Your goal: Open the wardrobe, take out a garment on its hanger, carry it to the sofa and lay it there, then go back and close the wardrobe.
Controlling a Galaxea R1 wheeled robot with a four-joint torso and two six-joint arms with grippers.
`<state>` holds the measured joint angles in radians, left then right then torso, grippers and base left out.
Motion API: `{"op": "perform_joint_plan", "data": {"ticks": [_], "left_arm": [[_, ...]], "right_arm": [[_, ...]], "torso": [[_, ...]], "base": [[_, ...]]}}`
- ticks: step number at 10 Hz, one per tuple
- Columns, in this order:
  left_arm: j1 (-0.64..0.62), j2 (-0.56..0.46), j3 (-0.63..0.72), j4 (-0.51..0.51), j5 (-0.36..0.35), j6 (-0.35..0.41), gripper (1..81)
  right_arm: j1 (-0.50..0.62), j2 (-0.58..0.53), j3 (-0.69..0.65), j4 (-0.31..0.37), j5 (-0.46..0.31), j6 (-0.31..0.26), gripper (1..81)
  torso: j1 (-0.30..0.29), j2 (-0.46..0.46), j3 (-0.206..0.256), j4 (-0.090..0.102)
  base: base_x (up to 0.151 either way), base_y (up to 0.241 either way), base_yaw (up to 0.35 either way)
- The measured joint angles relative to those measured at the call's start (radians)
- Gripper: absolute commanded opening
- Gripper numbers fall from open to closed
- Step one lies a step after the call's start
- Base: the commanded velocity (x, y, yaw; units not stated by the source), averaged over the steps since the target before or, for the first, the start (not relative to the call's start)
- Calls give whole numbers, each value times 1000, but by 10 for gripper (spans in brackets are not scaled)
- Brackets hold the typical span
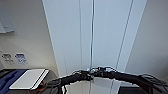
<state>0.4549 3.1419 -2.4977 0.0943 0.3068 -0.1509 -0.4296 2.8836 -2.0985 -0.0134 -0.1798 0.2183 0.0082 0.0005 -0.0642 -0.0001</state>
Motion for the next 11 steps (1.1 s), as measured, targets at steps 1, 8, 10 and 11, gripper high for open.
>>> {"op": "perform_joint_plan", "data": {"ticks": [1,8,10,11], "left_arm": [[0,0,0,0,0,0,811],[6,-124,276,71,20,-1,811],[19,-212,432,86,37,-1,811],[30,-265,521,91,39,-1,811]], "right_arm": [[0,-4,9,0,1,0,811],[-34,-93,163,-3,66,-8,811],[-42,-117,204,-5,80,-9,811],[-52,-144,251,-6,88,-12,811]], "torso": [[0,0,0,0],[2,0,0,0],[3,0,-1,0],[3,0,-1,0]], "base": [[0,0,0],[0,0,0],[0,0,0],[0,0,0]]}}
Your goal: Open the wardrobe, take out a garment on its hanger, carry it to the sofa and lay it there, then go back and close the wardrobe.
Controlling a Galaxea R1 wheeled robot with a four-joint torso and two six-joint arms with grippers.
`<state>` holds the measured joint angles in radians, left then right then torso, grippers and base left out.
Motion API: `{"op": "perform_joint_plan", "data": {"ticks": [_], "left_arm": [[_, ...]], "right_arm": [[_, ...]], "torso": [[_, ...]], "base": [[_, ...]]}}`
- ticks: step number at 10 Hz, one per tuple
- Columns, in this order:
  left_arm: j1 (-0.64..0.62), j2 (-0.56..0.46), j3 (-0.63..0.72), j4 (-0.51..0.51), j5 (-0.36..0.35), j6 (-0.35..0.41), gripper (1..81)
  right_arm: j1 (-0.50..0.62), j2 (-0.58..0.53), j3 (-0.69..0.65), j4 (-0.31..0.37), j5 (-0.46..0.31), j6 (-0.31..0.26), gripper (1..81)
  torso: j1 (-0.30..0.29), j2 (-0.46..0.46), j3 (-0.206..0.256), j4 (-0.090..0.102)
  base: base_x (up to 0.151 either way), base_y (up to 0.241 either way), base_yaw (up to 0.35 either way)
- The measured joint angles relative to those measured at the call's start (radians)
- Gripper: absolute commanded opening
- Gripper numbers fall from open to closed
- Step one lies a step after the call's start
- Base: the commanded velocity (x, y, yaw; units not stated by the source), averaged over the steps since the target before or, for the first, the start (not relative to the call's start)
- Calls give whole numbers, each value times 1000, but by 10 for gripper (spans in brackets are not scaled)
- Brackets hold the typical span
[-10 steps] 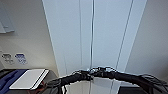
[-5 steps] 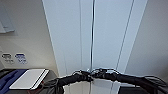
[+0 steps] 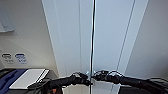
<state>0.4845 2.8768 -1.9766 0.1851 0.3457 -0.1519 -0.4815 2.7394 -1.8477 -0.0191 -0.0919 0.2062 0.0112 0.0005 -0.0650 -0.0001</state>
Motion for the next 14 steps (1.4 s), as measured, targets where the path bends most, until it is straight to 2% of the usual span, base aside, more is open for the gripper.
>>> {"op": "perform_joint_plan", "data": {"ticks": [3,7,10,14], "left_arm": [[43,-170,254,2,5,1,811],[136,-367,483,1,-95,20,811],[195,-505,611,1,-130,24,811],[268,-638,701,1,-211,43,811]], "right_arm": [[-30,-88,139,-1,8,-6,811],[-87,-190,284,-11,53,-29,811],[-141,-259,373,-39,104,-84,811],[-201,-438,560,-45,102,-94,811]], "torso": [[1,0,0,0],[1,0,0,0],[0,-1,0,0],[0,-1,1,0]], "base": [[0,0,0],[0,0,0],[0,0,0],[0,0,0]]}}
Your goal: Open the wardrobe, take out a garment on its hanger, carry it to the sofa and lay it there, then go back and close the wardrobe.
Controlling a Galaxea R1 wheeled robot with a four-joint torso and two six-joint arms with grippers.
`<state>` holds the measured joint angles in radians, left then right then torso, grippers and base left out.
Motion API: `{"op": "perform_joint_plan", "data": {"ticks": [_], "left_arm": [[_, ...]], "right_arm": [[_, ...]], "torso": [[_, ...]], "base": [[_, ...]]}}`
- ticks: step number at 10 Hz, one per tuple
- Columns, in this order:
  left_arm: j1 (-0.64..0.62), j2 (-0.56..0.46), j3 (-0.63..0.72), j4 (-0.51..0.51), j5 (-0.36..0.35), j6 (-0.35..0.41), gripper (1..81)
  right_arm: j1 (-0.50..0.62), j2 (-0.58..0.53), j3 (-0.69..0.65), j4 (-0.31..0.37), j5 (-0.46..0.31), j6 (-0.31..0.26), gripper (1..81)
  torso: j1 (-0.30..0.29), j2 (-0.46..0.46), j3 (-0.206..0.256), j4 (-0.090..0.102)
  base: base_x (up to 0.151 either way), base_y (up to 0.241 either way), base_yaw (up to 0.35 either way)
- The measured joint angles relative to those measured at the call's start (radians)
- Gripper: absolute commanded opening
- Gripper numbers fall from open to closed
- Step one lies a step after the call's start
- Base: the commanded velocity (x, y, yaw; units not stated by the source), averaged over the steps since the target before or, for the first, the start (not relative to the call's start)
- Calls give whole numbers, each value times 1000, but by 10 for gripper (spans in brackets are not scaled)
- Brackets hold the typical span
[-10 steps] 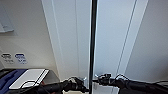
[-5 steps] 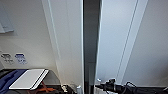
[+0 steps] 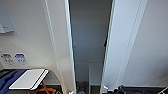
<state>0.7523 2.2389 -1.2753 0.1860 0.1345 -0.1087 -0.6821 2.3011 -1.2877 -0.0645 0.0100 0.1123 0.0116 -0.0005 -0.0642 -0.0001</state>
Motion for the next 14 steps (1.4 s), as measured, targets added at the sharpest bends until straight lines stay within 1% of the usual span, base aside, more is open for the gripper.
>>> {"op": "perform_joint_plan", "data": {"ticks": [1,3,6,9,10,11,12,13,14], "left_arm": [[15,-34,17,0,-14,0,811],[45,-104,51,-2,-49,3,811],[106,-196,75,-7,-140,6,811],[166,-265,84,-25,-241,7,811],[211,-290,105,-45,-179,-20,811],[302,-277,131,-51,-126,-21,811],[324,-281,135,-56,-143,-21,811],[326,-309,122,-60,-206,-23,811],[354,-331,100,-63,-241,-24,811]], "right_arm": [[-10,-40,37,-3,-7,0,811],[-41,-130,110,-33,-6,-2,811],[-86,-257,185,-84,0,-4,811],[-116,-375,234,-106,-2,1,811],[-119,-394,239,-105,-5,4,811],[-122,-422,240,-105,-8,13,811],[-124,-430,230,-106,-6,12,811],[-129,-430,213,-107,-5,17,811],[-140,-426,177,-108,-19,27,811]], "torso": [[0,0,0,0],[0,0,0,0],[0,-1,1,0],[0,-2,1,0],[-1,-2,1,0],[-1,-2,1,0],[-3,-3,2,0],[-4,-4,2,0],[-4,-4,3,0]], "base": [[0,0,0],[0,0,0],[0,0,0],[0,0,0],[0,0,0],[0,0,0],[0,0,0],[0,0,0],[0,0,0]]}}
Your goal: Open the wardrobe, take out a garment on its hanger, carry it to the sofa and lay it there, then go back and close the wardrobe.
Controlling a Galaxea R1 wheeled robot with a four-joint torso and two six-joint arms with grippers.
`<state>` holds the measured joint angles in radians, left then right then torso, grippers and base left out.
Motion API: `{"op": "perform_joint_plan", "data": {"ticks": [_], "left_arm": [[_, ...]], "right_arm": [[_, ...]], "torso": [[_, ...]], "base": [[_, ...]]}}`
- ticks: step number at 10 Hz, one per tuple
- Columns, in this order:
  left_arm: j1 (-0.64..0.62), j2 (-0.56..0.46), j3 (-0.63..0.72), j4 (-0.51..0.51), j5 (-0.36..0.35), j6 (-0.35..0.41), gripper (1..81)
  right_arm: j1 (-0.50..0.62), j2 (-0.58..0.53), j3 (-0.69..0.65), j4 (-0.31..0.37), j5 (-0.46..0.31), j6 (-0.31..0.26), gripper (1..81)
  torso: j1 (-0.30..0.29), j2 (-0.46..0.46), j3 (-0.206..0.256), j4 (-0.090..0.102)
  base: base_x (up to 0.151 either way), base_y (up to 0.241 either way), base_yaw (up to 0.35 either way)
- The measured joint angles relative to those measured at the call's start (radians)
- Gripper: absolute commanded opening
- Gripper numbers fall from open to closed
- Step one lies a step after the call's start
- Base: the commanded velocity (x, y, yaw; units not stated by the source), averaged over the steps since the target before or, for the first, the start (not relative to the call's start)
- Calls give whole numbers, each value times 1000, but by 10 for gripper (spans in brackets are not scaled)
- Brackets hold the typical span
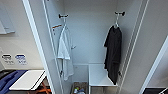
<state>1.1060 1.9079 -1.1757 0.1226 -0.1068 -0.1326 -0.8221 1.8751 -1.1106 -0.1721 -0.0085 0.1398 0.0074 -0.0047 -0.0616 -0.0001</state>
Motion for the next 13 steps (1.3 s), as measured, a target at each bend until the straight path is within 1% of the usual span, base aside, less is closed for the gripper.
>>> {"op": "perform_joint_plan", "data": {"ticks": [1,3,4,5,6,7,8,9,10,11,13], "left_arm": [[37,-4,-19,-3,-16,0,811],[69,14,-70,-9,-54,-4,811],[78,38,-112,-13,-65,-4,811],[91,68,-153,-16,-75,-4,811],[108,103,-198,-21,-80,-5,811],[124,148,-255,-24,-81,-6,811],[140,192,-306,-26,-89,-8,811],[155,233,-358,-27,-93,-8,811],[169,271,-410,-29,-94,-11,811],[185,307,-458,-32,-94,-15,811],[203,377,-550,-33,-96,-19,811]], "right_arm": [[-7,3,-33,-3,-11,4,811],[-32,37,-134,4,-68,22,811],[-48,61,-220,17,-130,34,811],[-58,78,-284,24,-171,38,811],[-73,97,-376,30,-210,44,811],[-87,110,-488,27,-217,35,811],[-90,116,-562,34,-213,50,811],[-90,124,-631,65,-218,85,811],[-103,154,-678,42,-230,69,811],[-137,201,-695,30,-221,72,811],[-199,285,-724,41,-190,108,811]], "torso": [[-1,-1,0,0],[-3,-2,1,0],[-5,-3,1,0],[-5,-3,1,0],[-6,-4,1,0],[-6,-4,1,-1],[-7,-4,1,-2],[-8,-5,1,-2],[-9,-5,2,-2],[-9,-5,2,-2],[-7,-5,2,-2]], "base": [[0,0,0],[0,0,0],[0,0,0],[0,0,0],[0,0,0],[0,0,0],[0,0,0],[0,0,0],[0,0,0],[0,0,0],[0,0,0]]}}
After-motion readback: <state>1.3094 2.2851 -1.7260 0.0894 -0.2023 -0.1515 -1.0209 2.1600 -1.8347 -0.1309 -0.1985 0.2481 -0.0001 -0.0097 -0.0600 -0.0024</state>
